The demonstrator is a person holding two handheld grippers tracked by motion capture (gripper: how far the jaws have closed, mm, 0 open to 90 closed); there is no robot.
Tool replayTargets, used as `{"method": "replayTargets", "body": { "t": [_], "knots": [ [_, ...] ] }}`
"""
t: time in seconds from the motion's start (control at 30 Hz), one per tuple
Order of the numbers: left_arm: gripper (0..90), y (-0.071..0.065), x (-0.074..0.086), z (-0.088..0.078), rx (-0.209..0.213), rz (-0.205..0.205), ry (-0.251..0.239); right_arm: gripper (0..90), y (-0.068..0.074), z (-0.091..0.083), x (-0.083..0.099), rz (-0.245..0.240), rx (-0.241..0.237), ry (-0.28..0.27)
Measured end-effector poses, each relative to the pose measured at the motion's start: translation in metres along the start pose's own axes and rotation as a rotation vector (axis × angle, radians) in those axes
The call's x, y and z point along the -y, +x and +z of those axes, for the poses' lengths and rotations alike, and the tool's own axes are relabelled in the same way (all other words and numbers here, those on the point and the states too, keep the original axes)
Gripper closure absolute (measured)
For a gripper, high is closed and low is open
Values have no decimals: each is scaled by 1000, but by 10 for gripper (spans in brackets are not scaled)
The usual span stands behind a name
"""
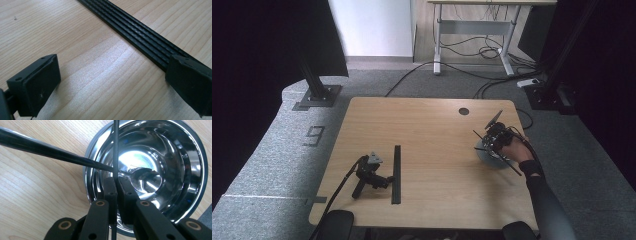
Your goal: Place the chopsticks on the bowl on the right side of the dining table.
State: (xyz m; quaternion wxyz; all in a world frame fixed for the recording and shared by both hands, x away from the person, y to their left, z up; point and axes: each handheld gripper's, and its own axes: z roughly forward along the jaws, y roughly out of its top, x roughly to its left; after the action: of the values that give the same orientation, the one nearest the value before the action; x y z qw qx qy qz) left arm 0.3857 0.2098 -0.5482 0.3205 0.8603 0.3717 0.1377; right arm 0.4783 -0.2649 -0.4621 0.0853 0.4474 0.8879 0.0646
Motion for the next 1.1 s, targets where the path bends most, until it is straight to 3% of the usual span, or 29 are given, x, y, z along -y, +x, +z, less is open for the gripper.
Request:
{"method": "replayTargets", "body": {
  "t": [0.23,0.43,0.73,1.1],
  "knots": [
    [0,0,0,0,0,0,0,849,-4,2,3,12,-10,-16],
    [0,0,0,0,-1,1,1,573,-7,-10,9,60,23,-109],
    [0,0,0,0,-1,1,2,261,-5,-21,28,129,36,-252],
    [0,0,0,0,-1,1,1,30,2,-15,54,198,83,-392]
  ]
}}
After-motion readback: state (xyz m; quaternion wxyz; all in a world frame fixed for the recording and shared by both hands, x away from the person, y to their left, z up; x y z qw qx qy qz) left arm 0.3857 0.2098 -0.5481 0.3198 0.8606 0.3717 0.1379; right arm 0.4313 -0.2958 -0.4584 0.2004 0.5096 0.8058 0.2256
